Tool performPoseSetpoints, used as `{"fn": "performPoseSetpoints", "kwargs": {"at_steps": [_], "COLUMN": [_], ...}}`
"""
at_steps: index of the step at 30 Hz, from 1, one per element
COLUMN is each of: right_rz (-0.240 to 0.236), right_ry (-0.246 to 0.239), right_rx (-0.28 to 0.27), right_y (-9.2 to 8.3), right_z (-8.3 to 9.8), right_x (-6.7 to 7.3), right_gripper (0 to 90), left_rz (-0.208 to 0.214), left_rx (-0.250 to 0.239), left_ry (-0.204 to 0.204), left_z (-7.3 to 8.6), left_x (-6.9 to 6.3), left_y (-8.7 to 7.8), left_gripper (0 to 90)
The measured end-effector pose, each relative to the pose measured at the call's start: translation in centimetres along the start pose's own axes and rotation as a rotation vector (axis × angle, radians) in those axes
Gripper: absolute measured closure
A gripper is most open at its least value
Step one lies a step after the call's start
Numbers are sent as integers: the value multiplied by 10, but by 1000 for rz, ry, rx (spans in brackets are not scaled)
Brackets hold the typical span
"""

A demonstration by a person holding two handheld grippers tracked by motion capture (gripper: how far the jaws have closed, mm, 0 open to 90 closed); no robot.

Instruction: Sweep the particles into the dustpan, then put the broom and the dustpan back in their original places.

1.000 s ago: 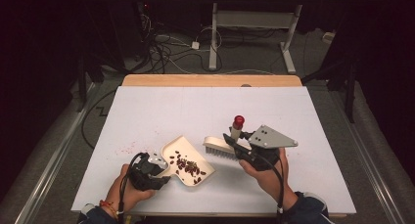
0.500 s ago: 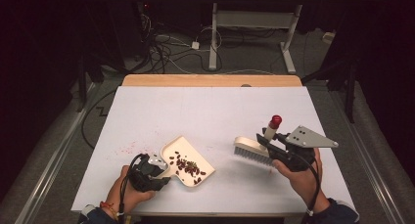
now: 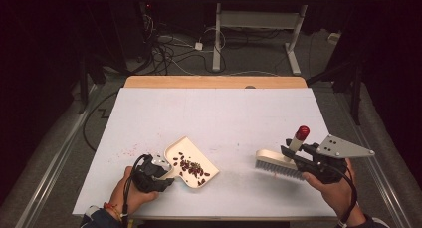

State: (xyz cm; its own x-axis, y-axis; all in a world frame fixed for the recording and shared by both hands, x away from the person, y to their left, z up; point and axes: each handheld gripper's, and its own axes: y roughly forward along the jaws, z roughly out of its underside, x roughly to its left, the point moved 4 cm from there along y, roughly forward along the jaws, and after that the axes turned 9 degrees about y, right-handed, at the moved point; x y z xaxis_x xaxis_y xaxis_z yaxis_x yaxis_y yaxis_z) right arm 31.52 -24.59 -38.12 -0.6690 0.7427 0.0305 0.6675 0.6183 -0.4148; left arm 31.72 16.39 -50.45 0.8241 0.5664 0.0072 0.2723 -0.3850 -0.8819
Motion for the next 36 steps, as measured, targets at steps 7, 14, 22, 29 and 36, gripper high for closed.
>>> {"fn": "performPoseSetpoints", "kwargs": {"at_steps": [7, 14, 22, 29, 36], "right_rz": [-28, -34, -92, -141, -135], "right_ry": [-2, 4, 5, 48, 113], "right_rx": [61, 70, 155, 177, 171], "right_y": [-2, -4, -2, 15, 36], "right_z": [8, 8, 12, 8, 4], "right_x": [-1, -1, -6, -14, -30], "right_gripper": [700, 700, 700, 699, 694], "left_rz": [-4, -15, -30, -63, -104], "left_rx": [-4, -12, -36, -65, -94], "left_ry": [0, -13, -41, -74, -134], "left_z": [-3, -3, -4, -9, -16], "left_x": [2, 2, 7, 17, 28], "left_y": [1, 2, 4, 8, 13], "left_gripper": [634, 632, 632, 631, 629]}}
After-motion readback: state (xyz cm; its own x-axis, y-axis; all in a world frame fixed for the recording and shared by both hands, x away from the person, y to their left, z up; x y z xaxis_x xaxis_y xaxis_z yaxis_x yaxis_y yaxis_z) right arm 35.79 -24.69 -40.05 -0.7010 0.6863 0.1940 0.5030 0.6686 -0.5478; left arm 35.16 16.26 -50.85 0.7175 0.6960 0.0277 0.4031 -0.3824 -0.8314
